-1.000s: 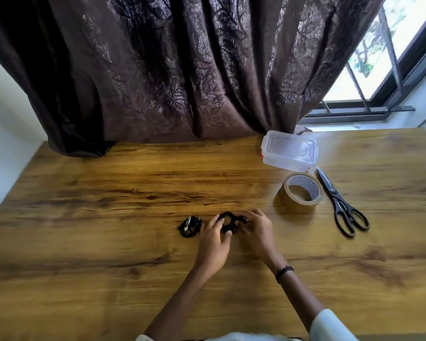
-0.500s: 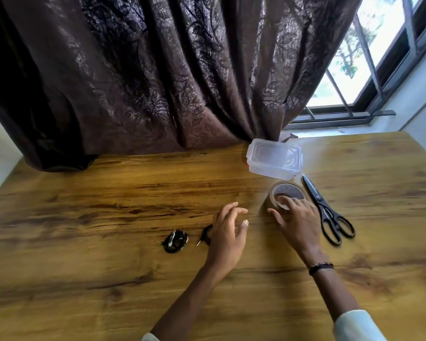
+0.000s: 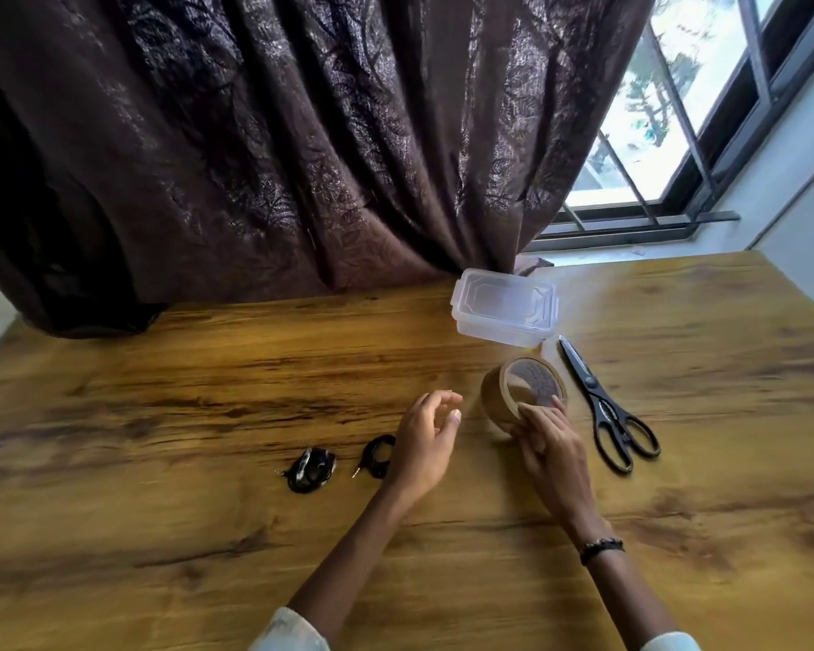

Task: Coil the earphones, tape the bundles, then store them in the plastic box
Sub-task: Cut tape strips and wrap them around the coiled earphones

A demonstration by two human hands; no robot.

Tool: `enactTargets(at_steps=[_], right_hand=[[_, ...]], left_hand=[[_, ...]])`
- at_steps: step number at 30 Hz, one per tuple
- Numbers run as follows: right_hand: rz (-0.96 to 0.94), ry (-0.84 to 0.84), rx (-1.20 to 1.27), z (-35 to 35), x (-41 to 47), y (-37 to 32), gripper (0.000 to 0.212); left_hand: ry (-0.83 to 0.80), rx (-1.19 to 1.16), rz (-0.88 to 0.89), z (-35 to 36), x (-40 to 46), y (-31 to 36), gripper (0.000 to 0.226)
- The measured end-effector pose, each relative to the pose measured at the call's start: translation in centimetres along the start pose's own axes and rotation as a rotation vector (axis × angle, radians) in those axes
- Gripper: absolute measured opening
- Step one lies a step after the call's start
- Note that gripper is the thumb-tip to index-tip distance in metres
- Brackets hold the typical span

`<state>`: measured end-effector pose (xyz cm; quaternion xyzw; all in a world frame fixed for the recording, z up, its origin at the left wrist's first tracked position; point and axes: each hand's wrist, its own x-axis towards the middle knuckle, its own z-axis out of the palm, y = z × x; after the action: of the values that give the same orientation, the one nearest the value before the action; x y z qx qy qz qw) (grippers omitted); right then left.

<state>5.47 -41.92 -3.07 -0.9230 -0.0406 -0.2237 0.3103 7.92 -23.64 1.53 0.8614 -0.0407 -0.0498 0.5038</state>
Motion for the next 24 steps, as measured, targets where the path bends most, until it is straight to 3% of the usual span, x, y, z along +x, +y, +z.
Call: enactTargets(at_steps=[6, 12, 17, 20, 24], right_hand=[[-0.004, 0.020, 0.317, 0.5, -1.9, -1.1, 0.030], [0.060, -0.204, 0.546, 0.6, -4.2, -3.9, 0.021], [0.044, -0.390, 0.593, -0.3, -5.8, -5.5, 0.032], [0.078, -0.447, 0.596, -0.3, -6.4, -5.1, 0.024], [0.088, -0.486, 0.610, -0.2, -6.6, -4.9, 0.029]], left_hand=[[0.046, -0.053, -0.035, 0.0, 1.2, 0.5, 0.020], [0.096, -0.066, -0.017, -2.0, -0.3, -0.1, 0.026], [0.059, -0.135, 0.009, -4.3, -2.2, -0.6, 0.030], [-0.016, -0.145, 0.005, -5.0, -2.9, -0.7, 0.027], [-0.079, -0.098, -0.009, -5.5, -2.8, -0.5, 0.024]])
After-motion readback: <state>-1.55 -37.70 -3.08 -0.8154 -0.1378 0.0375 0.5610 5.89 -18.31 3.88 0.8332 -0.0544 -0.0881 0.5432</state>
